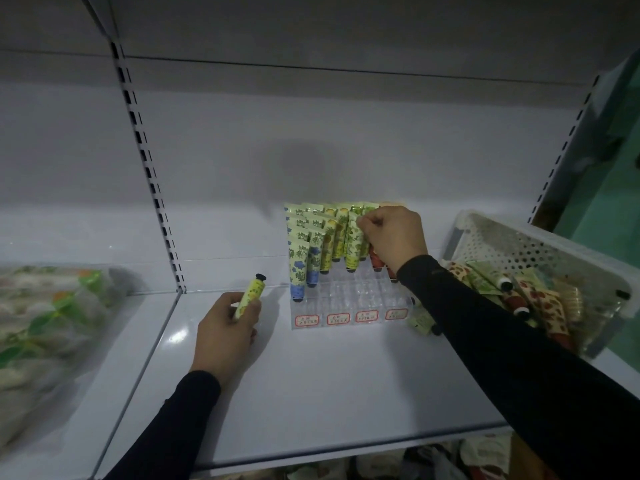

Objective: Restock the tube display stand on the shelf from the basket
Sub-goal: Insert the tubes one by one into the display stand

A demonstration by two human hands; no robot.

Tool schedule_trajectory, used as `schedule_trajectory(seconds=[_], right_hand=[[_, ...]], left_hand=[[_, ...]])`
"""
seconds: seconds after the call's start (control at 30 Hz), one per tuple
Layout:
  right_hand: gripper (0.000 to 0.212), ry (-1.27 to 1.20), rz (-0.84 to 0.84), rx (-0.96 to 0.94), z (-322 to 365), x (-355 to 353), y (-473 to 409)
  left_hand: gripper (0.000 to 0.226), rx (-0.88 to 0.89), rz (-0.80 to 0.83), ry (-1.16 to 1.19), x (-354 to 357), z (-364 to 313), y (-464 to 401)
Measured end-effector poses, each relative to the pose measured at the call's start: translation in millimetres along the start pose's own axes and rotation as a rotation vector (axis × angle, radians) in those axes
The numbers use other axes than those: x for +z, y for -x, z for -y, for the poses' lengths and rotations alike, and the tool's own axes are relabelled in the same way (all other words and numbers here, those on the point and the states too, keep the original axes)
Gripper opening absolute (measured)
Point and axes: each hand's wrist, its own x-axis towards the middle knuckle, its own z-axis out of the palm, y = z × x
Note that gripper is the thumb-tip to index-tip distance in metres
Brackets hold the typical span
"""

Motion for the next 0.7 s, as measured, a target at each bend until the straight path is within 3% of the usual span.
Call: schedule_trajectory(seconds=[0.7], right_hand=[[0.038,0.09,0.02,0.086,2.3,6.0,-12.2]], left_hand=[[0.013,-0.009,-0.007,0.016,0.2,-0.2,0.0]])
